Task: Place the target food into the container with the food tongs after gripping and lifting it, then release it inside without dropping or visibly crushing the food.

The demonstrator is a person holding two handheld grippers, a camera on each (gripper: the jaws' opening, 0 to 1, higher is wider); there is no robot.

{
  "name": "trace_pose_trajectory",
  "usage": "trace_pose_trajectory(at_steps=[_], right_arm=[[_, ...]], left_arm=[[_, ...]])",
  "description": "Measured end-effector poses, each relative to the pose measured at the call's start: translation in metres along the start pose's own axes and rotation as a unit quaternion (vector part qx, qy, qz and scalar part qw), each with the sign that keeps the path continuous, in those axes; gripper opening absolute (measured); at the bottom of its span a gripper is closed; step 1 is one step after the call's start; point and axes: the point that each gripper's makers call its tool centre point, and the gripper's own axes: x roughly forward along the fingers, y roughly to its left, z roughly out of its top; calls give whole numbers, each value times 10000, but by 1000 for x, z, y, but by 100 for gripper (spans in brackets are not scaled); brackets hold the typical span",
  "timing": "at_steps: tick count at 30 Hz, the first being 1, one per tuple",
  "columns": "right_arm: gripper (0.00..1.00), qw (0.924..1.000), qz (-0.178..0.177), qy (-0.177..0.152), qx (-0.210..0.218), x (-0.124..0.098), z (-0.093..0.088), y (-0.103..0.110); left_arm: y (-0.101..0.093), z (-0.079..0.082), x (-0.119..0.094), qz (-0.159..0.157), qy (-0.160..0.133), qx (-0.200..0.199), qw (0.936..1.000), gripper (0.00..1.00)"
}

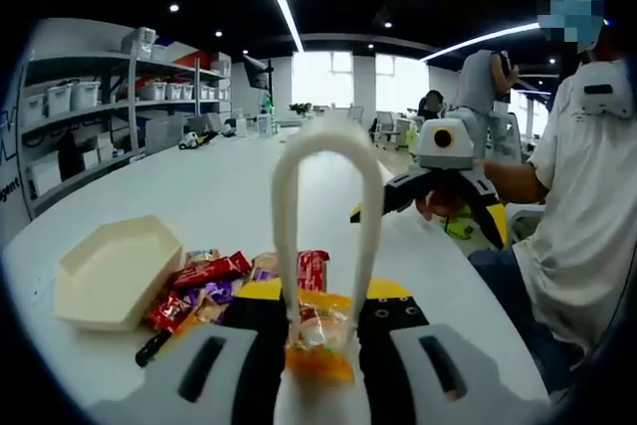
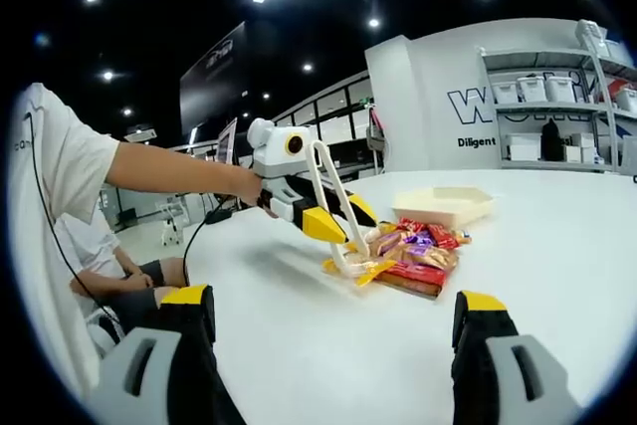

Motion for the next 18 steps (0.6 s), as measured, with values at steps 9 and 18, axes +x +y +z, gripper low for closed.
trace_pose_trajectory(at_steps=[9,18], right_arm=[[98,10000,8,-36,49,-1,1,1],[96,9999,18,-42,106,0,1,0]], left_arm=[[-6,-6,7,7,324,70,9995,25],[-10,-13,14,40,775,-136,9969,25]])
